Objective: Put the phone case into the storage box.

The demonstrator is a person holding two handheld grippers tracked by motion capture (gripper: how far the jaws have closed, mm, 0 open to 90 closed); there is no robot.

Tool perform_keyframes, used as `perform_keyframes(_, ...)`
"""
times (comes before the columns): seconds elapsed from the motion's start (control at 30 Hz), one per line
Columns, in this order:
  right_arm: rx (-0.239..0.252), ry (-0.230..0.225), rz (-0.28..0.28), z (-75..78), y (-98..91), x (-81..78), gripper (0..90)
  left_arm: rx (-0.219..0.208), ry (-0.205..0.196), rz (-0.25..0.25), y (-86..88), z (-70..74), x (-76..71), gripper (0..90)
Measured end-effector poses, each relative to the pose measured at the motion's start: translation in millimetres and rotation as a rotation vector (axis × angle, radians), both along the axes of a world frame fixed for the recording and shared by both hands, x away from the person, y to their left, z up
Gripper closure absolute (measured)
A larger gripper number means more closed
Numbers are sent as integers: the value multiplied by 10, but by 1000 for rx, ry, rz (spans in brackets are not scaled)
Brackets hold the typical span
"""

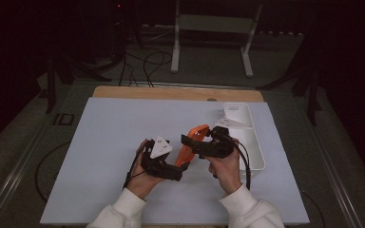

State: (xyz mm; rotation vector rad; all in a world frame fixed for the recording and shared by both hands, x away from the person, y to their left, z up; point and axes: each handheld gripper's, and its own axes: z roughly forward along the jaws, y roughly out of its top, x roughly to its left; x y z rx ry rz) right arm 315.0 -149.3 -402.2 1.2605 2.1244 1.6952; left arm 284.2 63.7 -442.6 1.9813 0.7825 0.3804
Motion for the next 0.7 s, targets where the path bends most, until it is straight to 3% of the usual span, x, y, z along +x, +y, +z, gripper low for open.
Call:
perform_keyframes(0.43, -14, -6, -3, 2, 3, -4, 161, -34, -5, 23, 174, 54, 28, 17)
perform_keyframes(0.7, -15, -8, -7, 7, -13, -9, 161, -33, -21, 47, 278, 71, 30, 17)
